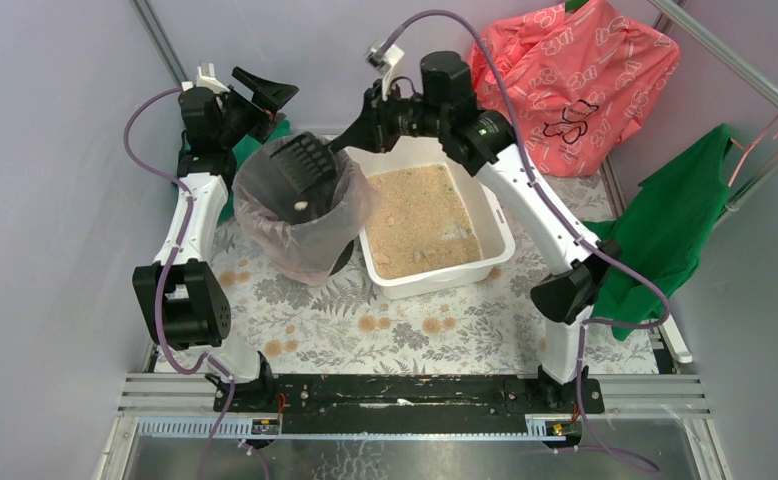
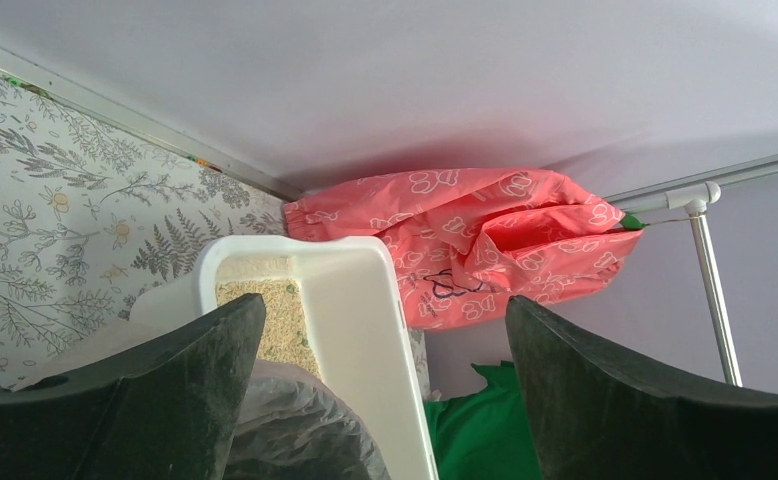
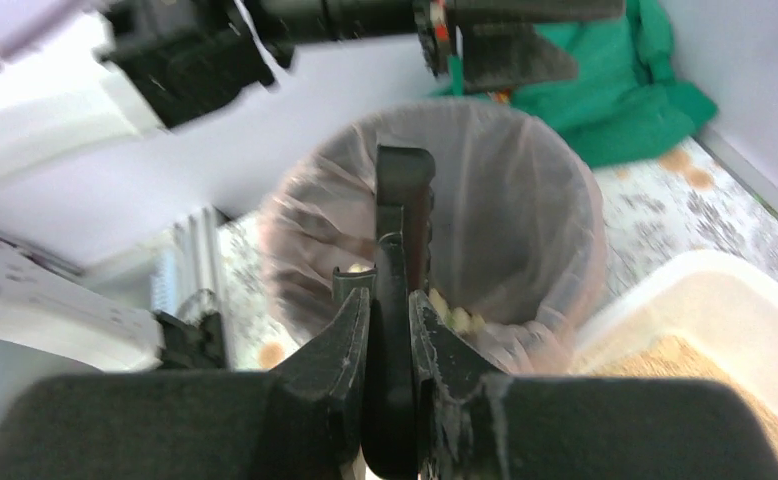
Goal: Clean the litter box
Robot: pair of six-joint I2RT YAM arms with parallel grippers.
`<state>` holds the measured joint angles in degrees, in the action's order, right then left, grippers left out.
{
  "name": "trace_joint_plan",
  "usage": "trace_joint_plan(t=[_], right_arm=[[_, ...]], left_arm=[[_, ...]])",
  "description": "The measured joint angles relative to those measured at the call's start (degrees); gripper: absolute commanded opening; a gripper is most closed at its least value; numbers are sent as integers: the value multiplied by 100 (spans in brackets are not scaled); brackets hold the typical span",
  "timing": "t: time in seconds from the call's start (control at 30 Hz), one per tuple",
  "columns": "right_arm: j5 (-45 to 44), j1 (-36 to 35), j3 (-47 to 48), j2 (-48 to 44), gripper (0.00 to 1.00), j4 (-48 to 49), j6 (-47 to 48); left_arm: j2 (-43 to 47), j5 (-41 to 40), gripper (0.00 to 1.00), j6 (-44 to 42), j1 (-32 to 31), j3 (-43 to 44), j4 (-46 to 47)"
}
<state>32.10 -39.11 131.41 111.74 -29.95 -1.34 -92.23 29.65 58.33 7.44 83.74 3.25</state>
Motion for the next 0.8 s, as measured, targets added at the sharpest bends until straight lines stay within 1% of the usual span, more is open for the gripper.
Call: trace_joint_plan(t=[0.07, 0.17, 0.3, 0.4, 0.43, 0.53, 0.6, 0.7, 0.8], right_arm=[[426, 168, -380, -221, 0, 723, -612], [979, 627, -1331, -632, 0, 2280, -1871], [1436, 1637, -2769, -1086, 0, 4385, -3685], [1558, 2446, -3644, -1244, 0, 5427, -4684], [1561, 2653, -3858, -1281, 0, 5584, -4887], [1554, 3276, -4551, -1427, 0, 5801, -5357], [1537, 3550, -4747, -1478, 0, 5567, -5353], [1388, 3689, -4721, -1486, 0, 4771, -4830], [1241, 3628, -4610, -1482, 0, 3709, -4094]], left_arm=[[0, 0, 99, 0, 0, 0, 2], [0, 0, 99, 0, 0, -2, 2], [22, -2, 99, 0, 0, -66, 20], [52, -2, 99, 0, 0, -155, 20], [55, -2, 99, 0, 2, -166, 17], [57, -2, 99, 2, 7, -181, 20], [59, 0, 99, 2, 7, -181, 22], [59, -2, 99, 2, 7, -181, 20], [57, -2, 99, 2, 7, -181, 17]])
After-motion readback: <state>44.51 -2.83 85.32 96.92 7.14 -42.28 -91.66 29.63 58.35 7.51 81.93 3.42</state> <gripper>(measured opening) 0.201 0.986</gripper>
